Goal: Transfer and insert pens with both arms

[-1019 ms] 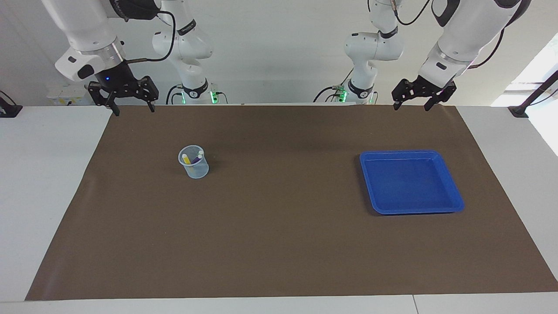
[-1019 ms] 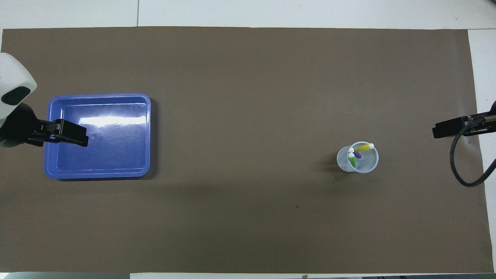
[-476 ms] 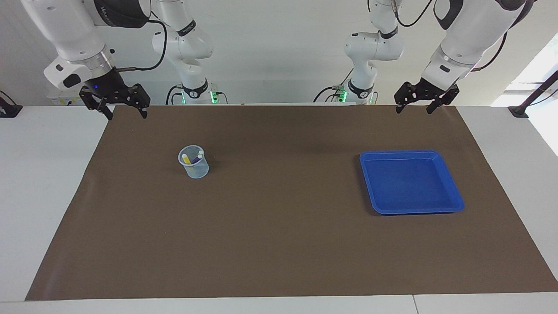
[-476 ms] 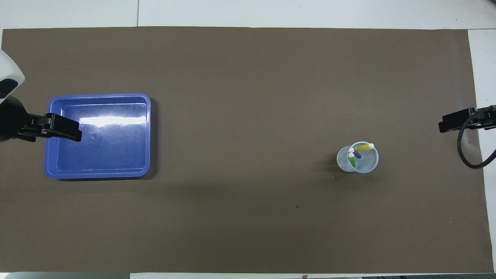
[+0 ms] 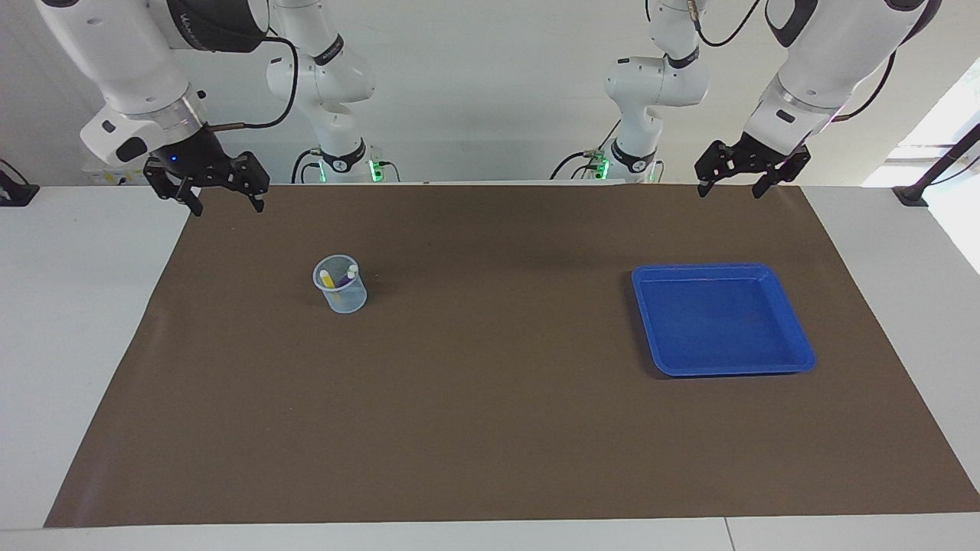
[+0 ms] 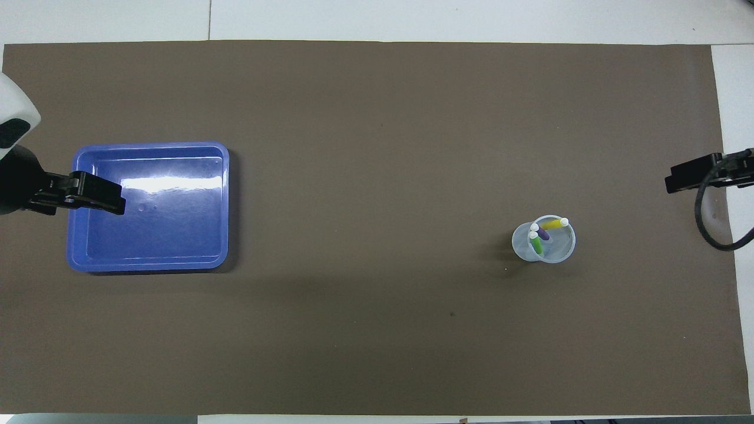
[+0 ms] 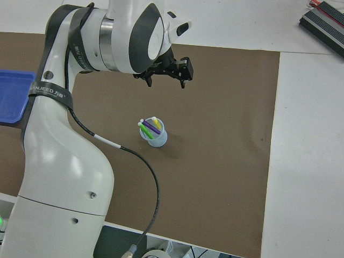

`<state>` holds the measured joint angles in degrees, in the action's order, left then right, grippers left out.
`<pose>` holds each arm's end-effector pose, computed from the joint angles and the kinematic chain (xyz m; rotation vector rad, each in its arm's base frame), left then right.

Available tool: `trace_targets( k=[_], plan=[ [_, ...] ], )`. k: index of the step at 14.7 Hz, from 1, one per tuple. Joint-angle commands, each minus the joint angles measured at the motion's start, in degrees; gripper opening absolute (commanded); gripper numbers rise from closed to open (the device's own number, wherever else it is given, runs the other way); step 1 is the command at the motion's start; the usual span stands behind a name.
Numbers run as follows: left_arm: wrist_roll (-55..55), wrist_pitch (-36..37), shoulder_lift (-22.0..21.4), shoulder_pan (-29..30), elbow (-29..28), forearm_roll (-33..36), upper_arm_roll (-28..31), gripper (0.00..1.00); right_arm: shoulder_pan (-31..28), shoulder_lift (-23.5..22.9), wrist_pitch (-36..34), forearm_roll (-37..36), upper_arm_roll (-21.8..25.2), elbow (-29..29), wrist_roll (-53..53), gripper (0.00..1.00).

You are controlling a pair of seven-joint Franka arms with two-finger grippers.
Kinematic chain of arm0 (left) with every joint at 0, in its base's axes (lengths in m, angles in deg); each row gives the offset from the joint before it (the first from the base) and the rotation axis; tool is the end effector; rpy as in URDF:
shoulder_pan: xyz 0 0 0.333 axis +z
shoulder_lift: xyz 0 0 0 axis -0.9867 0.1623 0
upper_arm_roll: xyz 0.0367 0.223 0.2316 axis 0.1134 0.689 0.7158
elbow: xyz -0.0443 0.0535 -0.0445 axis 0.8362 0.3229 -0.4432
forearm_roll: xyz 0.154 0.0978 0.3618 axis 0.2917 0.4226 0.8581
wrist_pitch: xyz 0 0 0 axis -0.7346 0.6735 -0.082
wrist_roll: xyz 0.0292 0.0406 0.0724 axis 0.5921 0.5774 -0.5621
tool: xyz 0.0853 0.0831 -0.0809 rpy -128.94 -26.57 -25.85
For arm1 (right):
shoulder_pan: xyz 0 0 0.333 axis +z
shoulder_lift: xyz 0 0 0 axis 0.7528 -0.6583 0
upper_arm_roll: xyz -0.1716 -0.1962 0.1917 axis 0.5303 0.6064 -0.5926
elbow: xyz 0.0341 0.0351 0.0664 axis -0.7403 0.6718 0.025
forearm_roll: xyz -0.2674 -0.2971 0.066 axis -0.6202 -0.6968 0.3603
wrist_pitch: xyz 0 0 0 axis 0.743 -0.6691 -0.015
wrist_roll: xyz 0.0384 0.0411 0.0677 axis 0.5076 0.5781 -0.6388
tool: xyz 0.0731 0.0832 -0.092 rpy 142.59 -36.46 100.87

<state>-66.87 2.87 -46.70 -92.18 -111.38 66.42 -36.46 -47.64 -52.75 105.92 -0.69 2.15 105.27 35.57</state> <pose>0.5309 -0.0862 0.5992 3.1008 -0.1310 -0.1532 0.5554 -0.0270 0.5996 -3.1386 -0.0615 0.0493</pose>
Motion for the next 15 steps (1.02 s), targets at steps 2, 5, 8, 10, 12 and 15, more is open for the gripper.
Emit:
trace_targets(
  k=[2, 5, 8, 10, 12, 15],
  plan=[
    [1.0, 1.0, 0.0, 0.7, 0.7, 0.9, -0.4, 1.00, 1.3, 0.3, -1.1, -0.8, 2.2, -0.5, 0.7, 1.00],
    [1.0, 1.2, -0.2, 0.7, 0.6, 0.9, -0.3, 1.00, 1.3, 0.3, -0.6, -0.7, 2.2, -0.6, 0.8, 1.00],
    [0.9, 1.1, -0.3, 0.8, 0.4, 0.8, -0.2, 1.00, 1.3, 0.3, -0.6, -0.7, 2.2, -0.6, 0.8, 1.00],
    [0.6, 1.1, -0.4, 0.8, 0.3, 0.8, -0.1, 1.00, 1.3, 0.3, -0.5, -0.7, 2.2, -0.6, 0.8, 1.00],
    [0.6, 1.1, -0.4, 0.8, 0.3, 0.8, 0.0, 1.00, 1.3, 0.3, -0.5, -0.7, 2.2, -0.6, 0.7, 1.00],
    [0.6, 1.1, -0.4, 0.9, 0.3, 0.8, 0.1, 1.00, 1.3, 0.3, -0.5, -0.8, 2.2, -0.6, 0.7, 1.00]
  ],
)
